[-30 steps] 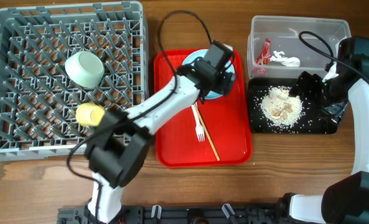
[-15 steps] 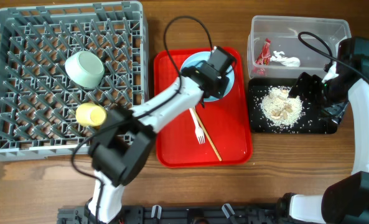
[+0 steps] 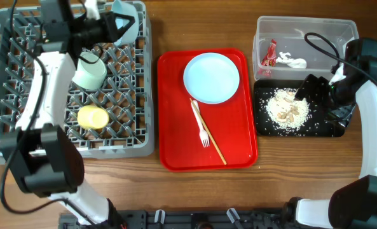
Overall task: Sort waste into correct bins and load items into the dishwasher rack
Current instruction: 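Place the light blue bowl into the dish rack with the left gripper, then grasp the wooden chopstick on the red tray with the left gripper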
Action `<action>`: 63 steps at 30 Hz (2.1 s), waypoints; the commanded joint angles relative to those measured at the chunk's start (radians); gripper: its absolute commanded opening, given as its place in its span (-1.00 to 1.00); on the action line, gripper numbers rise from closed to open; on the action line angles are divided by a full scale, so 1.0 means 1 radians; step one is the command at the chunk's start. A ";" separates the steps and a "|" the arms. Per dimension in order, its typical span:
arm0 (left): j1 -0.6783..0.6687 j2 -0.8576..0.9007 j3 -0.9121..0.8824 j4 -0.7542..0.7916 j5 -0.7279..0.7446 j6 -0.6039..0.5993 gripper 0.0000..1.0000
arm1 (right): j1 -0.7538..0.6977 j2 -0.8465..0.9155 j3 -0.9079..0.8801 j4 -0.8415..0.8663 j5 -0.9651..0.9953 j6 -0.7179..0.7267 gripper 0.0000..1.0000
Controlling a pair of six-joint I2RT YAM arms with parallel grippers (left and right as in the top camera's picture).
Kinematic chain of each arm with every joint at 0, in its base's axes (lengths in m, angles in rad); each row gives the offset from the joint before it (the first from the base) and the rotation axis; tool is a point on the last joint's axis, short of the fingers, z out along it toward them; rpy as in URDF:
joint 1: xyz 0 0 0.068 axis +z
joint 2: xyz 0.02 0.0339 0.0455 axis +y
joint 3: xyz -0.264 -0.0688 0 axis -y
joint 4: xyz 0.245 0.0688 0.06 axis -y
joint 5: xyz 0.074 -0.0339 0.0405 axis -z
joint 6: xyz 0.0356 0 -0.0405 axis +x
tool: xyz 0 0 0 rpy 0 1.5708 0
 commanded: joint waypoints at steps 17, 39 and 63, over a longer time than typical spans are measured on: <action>0.216 0.314 0.003 0.253 0.361 -0.228 0.87 | 0.001 -0.003 0.012 -0.017 -0.036 -0.013 1.00; 0.101 -0.139 0.003 -0.366 -0.376 -0.241 1.00 | 0.001 -0.003 0.012 -0.019 -0.035 -0.021 1.00; -0.854 0.183 -0.097 -0.556 -0.948 -0.572 0.34 | 0.001 -0.003 0.012 -0.015 -0.035 -0.073 1.00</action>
